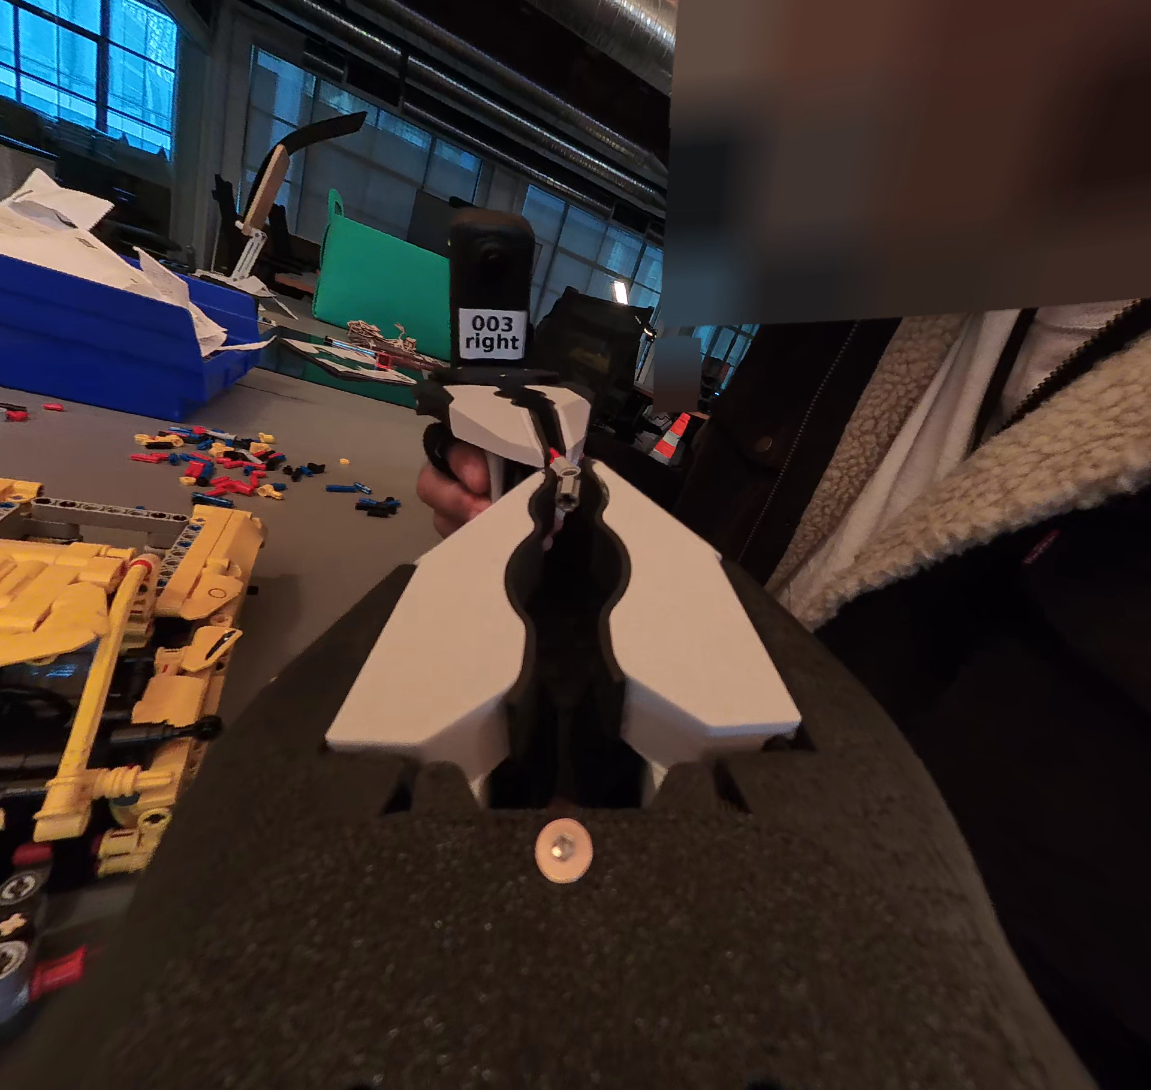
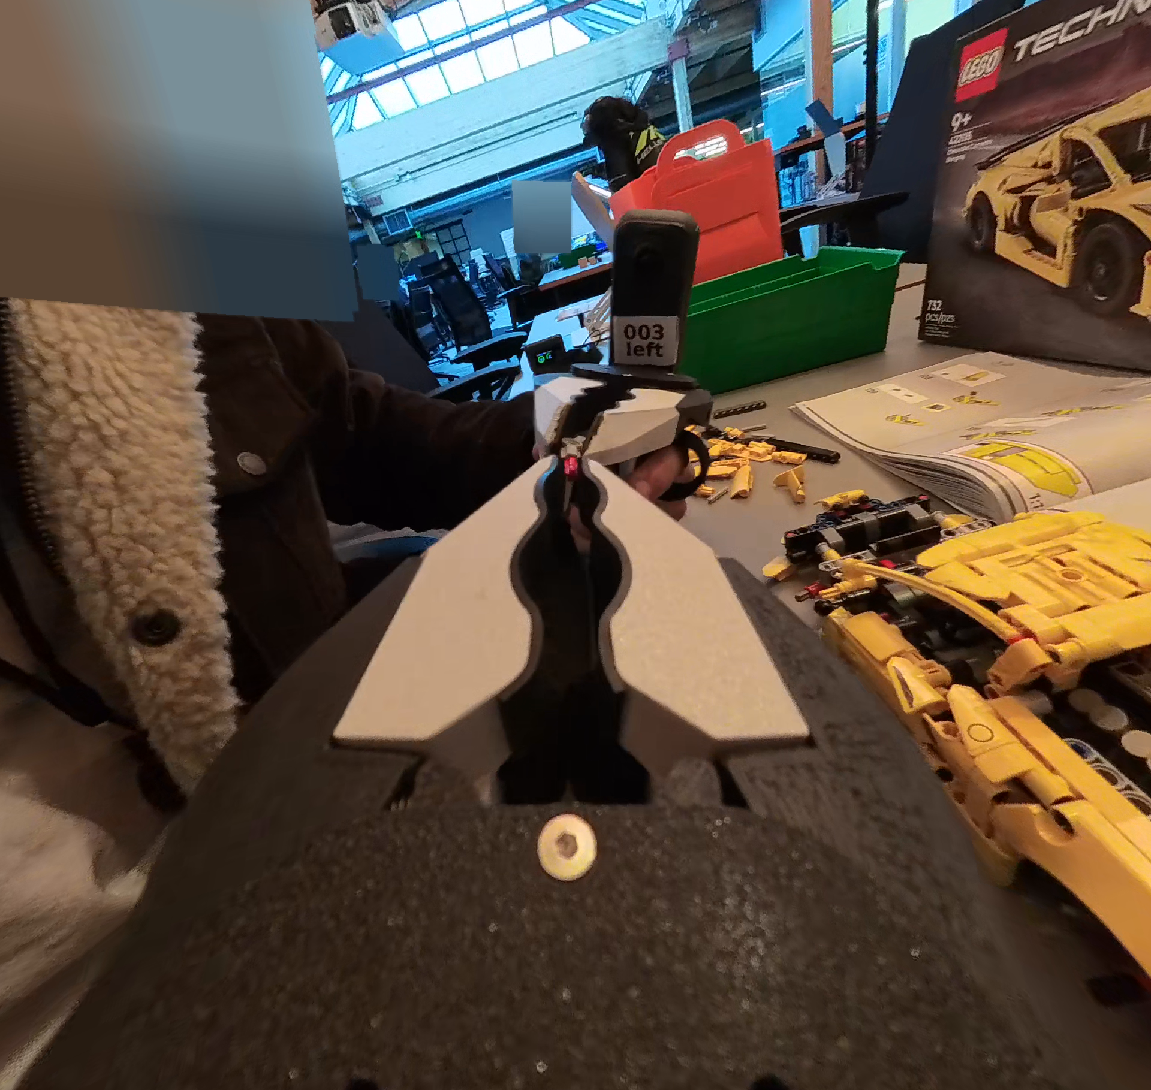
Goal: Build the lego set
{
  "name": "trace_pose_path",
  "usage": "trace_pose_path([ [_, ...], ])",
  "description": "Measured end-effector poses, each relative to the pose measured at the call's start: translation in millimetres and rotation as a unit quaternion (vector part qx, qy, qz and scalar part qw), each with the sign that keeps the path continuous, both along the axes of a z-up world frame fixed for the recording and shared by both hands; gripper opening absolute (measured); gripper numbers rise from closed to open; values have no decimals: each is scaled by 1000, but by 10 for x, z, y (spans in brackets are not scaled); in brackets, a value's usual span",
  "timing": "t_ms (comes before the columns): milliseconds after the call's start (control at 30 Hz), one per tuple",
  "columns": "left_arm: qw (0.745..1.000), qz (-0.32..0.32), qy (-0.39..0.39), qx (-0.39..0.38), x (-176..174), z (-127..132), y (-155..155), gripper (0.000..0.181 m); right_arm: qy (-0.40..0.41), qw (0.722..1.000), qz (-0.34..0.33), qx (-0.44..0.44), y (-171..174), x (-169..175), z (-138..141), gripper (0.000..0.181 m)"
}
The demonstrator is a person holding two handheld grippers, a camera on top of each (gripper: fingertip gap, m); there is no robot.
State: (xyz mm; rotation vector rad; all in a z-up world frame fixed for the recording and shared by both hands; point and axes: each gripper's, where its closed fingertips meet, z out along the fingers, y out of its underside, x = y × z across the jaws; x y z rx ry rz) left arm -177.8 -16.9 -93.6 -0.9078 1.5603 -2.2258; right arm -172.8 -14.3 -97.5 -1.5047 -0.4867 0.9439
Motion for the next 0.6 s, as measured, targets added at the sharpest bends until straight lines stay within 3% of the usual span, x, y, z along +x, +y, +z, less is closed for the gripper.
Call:
trace_pose_path([
  [233,1000,13,14,5,54,-64,17,6,-39,999,-10,-5,23,-8,-122,2],
  [600,999,26,3,22,64,0,59,7,14,1000,-1,-12,46,32,-32,8],
])
